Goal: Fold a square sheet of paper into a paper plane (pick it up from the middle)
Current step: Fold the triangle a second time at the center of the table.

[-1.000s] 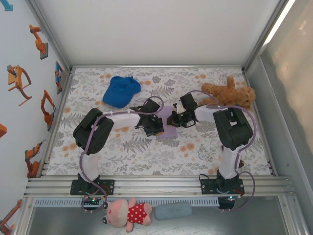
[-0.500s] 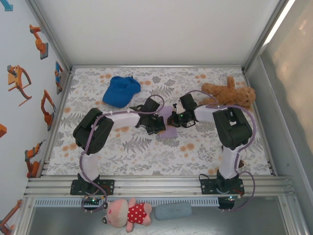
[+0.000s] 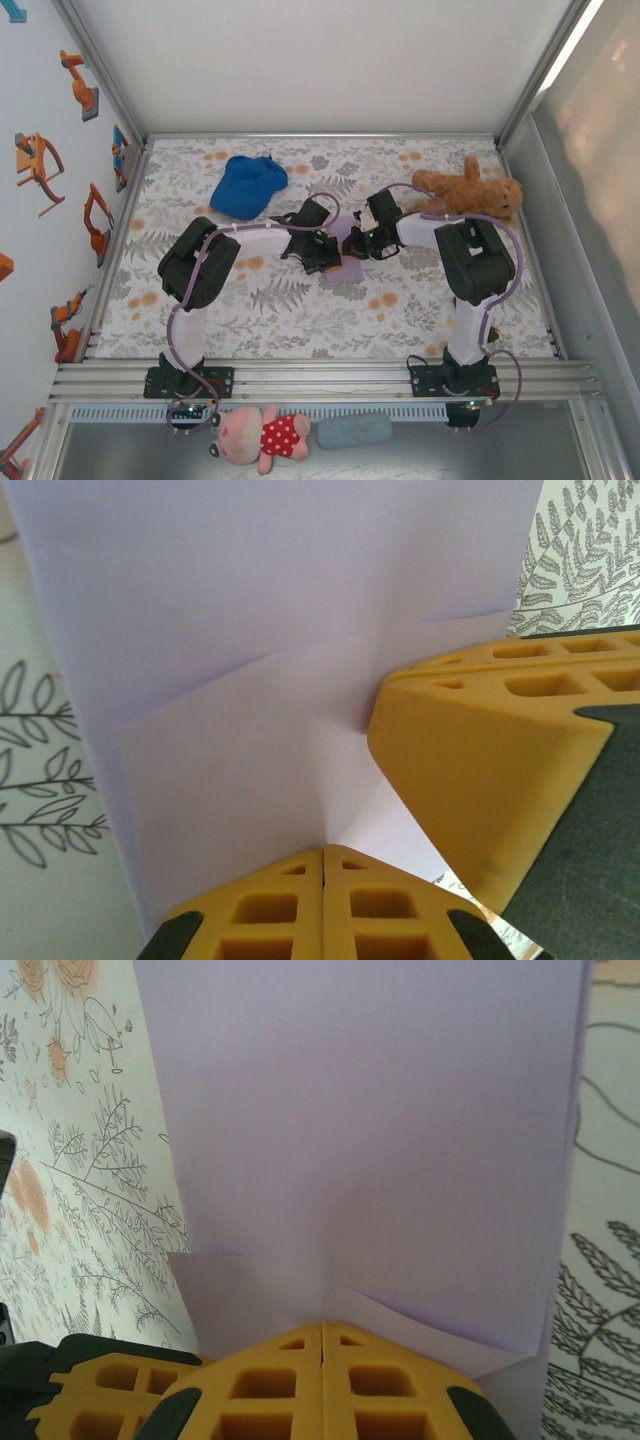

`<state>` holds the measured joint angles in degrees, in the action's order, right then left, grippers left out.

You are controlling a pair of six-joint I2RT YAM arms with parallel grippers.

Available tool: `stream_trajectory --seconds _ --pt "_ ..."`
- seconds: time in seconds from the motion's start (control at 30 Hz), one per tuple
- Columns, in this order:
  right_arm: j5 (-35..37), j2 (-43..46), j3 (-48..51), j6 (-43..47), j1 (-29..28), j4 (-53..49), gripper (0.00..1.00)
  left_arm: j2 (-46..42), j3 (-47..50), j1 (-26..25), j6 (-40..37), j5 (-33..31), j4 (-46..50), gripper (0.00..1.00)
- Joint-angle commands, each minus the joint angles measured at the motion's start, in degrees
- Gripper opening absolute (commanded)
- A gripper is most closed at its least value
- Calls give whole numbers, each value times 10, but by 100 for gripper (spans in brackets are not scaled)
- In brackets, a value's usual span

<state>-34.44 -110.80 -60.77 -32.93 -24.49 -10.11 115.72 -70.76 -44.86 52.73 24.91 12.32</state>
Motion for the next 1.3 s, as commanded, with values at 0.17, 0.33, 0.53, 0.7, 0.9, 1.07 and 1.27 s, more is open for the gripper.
stream_trajectory --seconds 0.17,0.33,0.53,0.7,0.9,1.07,1.27 --pt "82 -40 3 8 2 -60 0 0 43 -3 -19 -1 49 4" --pt "87 -45 1 9 3 -66 0 -19 71 -3 -24 -1 60 3" --pt "88 -49 1 10 3 -68 0 -37 103 -4 -27 4 64 2" --pt "88 -48 0 10 3 -69 0 -54 135 -9 -25 6 64 2" --pt "83 -45 -1 10 3 -69 0 -97 165 -9 -30 -6 78 2" --pt "52 -26 -4 5 3 -50 0 -142 140 -10 -43 -31 77 3" --pt "2 45 -19 -35 3 1 2 -163 104 -5 -39 -71 15 8"
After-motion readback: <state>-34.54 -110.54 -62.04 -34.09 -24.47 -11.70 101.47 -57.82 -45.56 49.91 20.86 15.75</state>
